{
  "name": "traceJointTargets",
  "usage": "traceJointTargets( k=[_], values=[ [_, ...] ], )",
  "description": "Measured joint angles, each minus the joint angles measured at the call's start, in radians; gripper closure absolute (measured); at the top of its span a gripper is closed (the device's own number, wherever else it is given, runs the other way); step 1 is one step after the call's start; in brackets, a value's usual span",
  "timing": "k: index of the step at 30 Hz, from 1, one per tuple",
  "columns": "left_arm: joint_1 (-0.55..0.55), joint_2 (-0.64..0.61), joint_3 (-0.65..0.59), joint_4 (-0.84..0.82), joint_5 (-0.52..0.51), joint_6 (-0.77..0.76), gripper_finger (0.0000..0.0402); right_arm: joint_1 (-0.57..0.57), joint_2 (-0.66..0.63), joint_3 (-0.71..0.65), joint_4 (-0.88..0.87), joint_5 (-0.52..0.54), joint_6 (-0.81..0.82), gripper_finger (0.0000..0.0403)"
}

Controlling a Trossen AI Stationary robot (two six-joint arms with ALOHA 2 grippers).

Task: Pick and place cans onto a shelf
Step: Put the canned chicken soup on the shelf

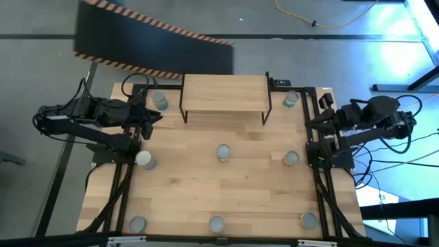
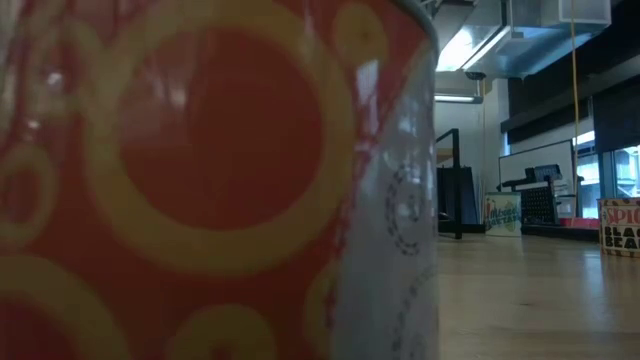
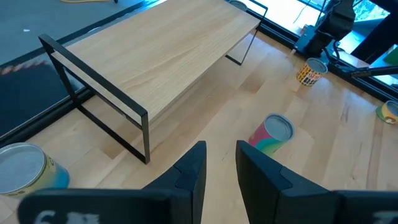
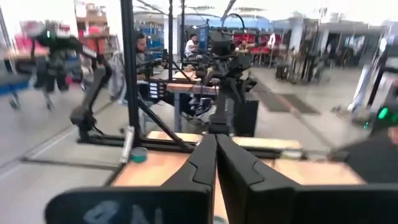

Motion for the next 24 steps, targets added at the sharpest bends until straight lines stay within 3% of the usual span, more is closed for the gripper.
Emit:
traceJointTargets(
  k=[2, 24],
  values=[
    [0.000, 0.000, 0.000, 0.000, 0.000, 0.000, 0.0321, 0.000, 0.000, 0.000, 0.003, 0.001, 0.058, 0.0385],
    [0.000, 0.000, 0.000, 0.000, 0.000, 0.000, 0.0321, 0.001, 0.016, 0.000, -0.013, 0.047, 0.023, 0.0385]
  ],
)
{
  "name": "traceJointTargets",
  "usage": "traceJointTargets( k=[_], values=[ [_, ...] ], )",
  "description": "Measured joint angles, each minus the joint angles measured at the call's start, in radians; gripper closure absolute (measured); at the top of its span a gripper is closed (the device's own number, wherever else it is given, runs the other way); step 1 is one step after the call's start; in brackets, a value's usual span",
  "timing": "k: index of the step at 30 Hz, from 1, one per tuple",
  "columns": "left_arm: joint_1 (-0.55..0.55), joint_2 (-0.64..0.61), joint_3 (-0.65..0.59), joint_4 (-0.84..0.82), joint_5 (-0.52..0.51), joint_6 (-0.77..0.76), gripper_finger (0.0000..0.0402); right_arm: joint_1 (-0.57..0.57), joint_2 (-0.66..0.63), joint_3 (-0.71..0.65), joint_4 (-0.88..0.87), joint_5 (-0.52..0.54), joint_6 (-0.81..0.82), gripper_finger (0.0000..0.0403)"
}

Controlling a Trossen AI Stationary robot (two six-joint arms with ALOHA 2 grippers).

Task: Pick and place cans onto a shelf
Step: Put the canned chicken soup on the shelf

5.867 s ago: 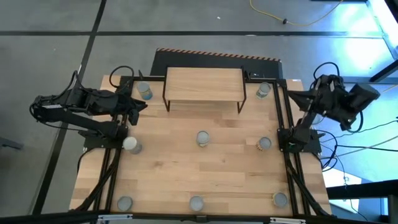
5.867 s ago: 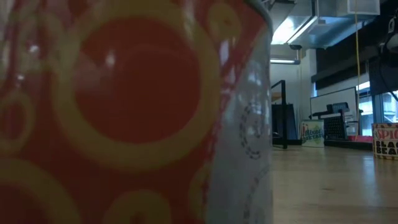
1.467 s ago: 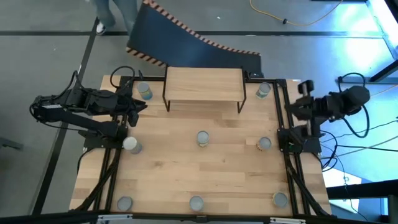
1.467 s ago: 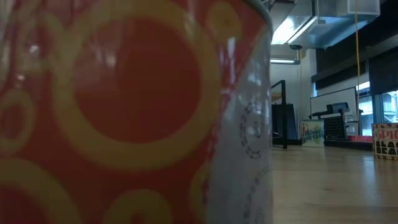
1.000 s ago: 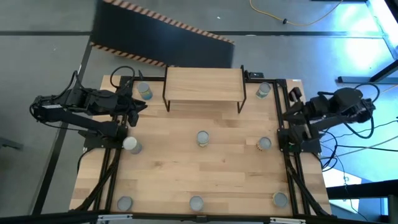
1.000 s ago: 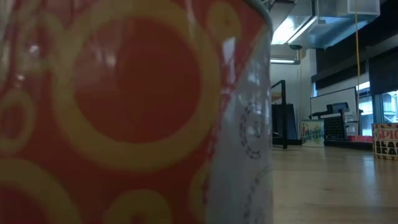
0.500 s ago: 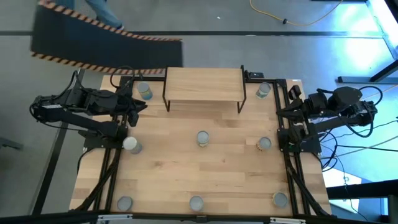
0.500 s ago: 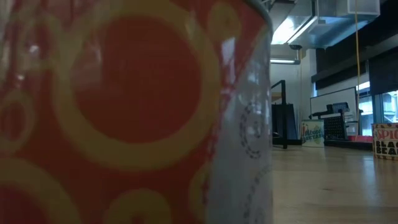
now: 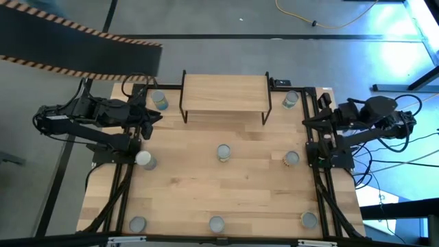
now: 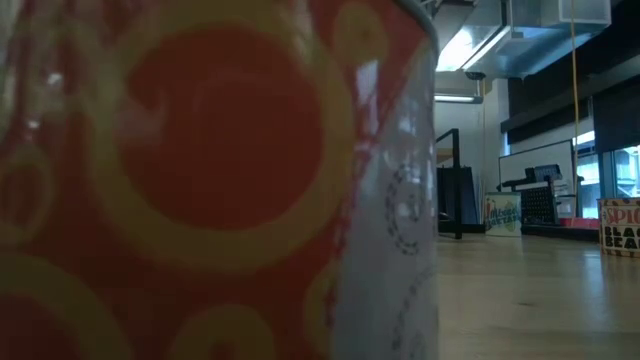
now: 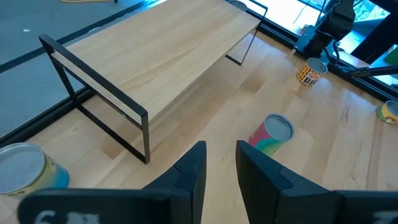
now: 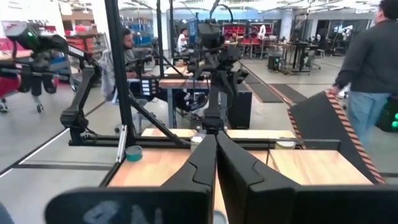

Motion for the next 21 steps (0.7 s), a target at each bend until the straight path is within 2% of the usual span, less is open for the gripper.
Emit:
traceJointTargets(
  k=[4, 16, 21],
  values=[
    [0.000, 0.000, 0.000, 0.001, 0.000, -0.001, 0.0321, 0.000, 0.000, 0.000, -0.018, 0.039, 0.009, 0.0385],
    [0.000, 0.000, 0.000, 0.007, -0.043, -0.001, 0.0321, 0.000, 0.000, 0.000, -0.078, 0.078, 0.006, 0.0385],
    [0.000, 0.000, 0.000, 0.007, -0.030, 0.019, 0.0321, 0.000, 0.000, 0.000, -0.080, 0.078, 0.004, 0.0386]
  ],
)
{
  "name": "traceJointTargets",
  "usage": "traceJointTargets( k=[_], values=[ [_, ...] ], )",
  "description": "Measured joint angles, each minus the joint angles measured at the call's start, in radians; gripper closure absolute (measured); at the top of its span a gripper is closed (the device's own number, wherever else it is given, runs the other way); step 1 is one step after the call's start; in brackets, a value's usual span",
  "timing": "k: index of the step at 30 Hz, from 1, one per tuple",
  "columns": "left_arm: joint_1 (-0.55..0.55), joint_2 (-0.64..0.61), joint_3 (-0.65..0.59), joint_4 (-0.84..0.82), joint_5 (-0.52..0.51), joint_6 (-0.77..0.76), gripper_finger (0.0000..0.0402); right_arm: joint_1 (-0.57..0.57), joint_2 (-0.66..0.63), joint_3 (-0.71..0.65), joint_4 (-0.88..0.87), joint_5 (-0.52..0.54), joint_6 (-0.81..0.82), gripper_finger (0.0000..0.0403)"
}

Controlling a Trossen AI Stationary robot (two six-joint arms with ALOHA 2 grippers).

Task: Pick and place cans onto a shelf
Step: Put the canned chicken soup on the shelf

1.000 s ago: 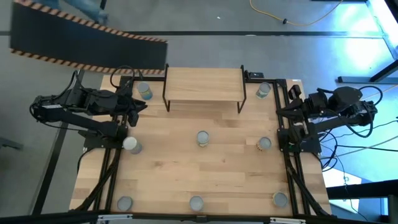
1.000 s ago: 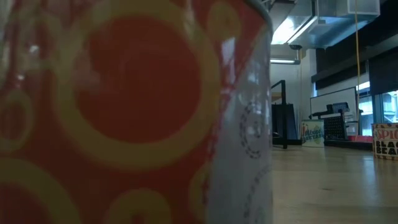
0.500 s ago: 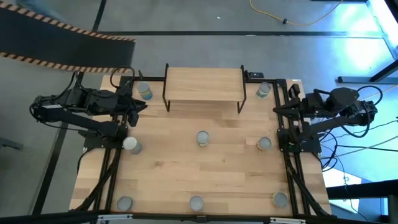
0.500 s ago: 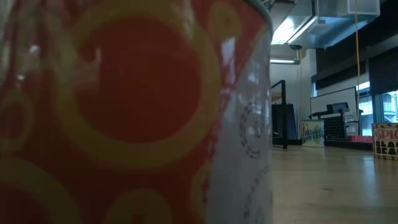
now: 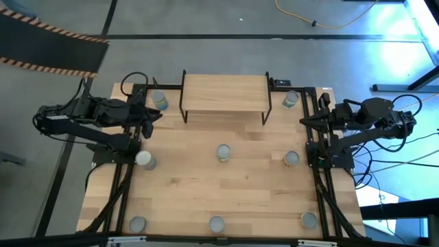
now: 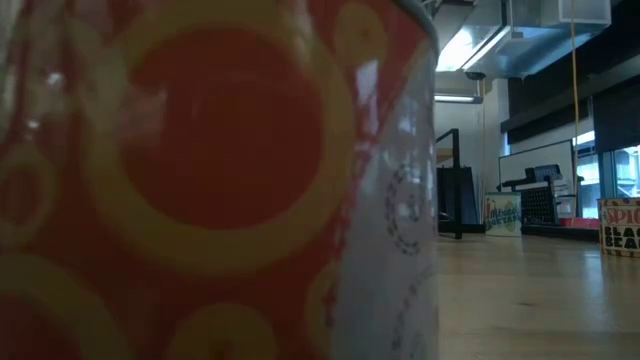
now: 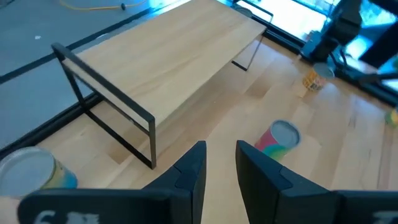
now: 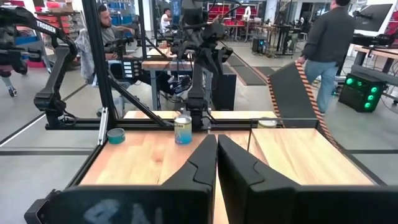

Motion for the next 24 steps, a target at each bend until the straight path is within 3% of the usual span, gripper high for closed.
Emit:
traceJointTargets(
  k=[5, 12, 24],
  values=[
    [0.000, 0.001, 0.000, 0.000, 0.036, 0.107, 0.0321, 0.000, 0.000, 0.000, -0.007, 0.000, 0.004, 0.0386],
    [0.000, 0.008, 0.032, -0.074, 0.035, 0.048, 0.0321, 0.000, 0.000, 0.000, -0.025, 0.040, 0.034, 0.0386],
    [0.002, 0.300, 0.442, -0.512, 0.099, -0.033, 0.0321, 0.000, 0.000, 0.000, -0.090, 0.103, 0.086, 0.0386]
  ],
)
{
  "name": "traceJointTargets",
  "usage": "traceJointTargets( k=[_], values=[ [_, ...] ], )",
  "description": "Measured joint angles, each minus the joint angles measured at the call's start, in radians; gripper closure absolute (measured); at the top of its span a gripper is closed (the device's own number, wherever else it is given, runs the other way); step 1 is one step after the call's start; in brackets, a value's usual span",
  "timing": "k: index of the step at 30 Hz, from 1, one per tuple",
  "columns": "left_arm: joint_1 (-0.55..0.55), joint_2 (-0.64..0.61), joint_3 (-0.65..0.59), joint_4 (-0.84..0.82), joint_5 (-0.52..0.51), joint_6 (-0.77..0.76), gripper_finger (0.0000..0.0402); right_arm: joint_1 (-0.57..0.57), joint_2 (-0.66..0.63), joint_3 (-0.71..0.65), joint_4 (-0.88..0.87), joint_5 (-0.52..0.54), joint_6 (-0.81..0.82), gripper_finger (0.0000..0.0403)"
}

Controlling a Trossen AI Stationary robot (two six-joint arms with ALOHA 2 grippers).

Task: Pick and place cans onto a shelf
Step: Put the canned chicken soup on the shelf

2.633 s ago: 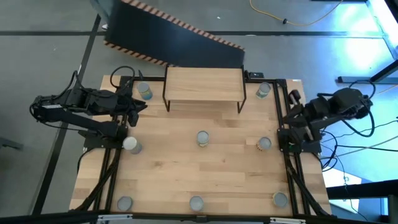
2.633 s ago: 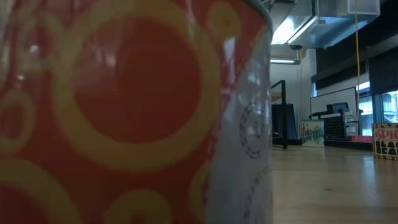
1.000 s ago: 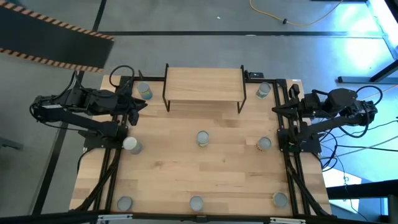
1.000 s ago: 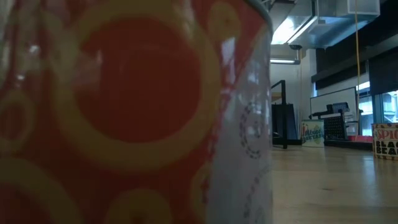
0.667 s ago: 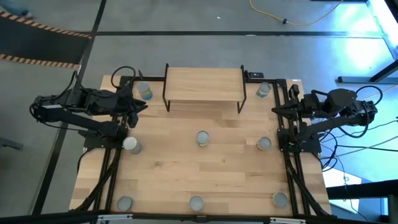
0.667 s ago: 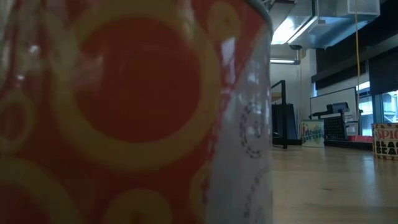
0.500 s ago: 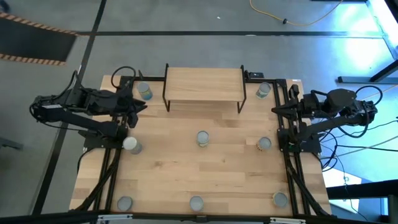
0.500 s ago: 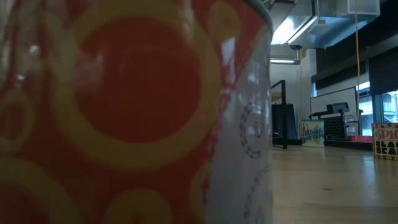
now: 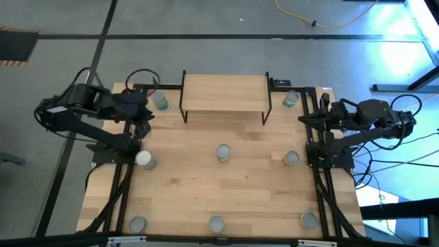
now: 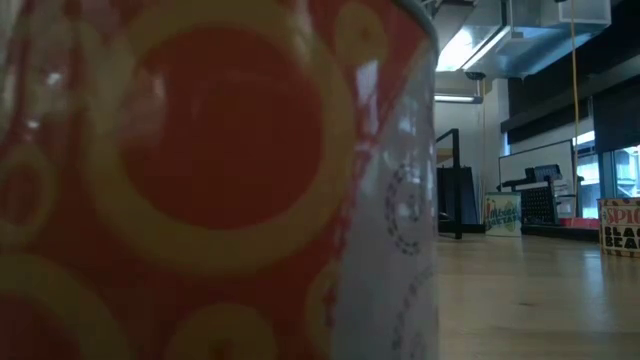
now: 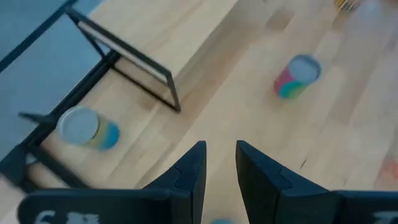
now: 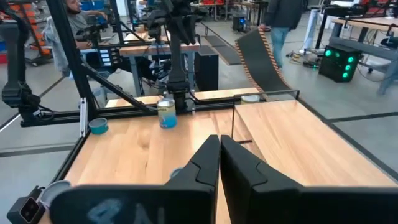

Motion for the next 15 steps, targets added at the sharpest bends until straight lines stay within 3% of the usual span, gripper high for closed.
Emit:
traceJointTargets(
  k=[4, 9, 15],
  values=[
    [0.020, 0.110, 0.110, -0.081, 0.050, -0.139, 0.0321, 0.000, 0.000, 0.000, 0.001, 0.032, 0.000, 0.0386],
    [0.063, 0.152, 0.137, -0.082, 0.138, -0.326, 0.0321, 0.000, 0.000, 0.000, 0.003, 0.035, 0.000, 0.0386],
    [0.095, 0.201, 0.135, -0.065, 0.210, -0.265, 0.0321, 0.000, 0.000, 0.000, 0.003, 0.035, -0.001, 0.0386]
  ],
)
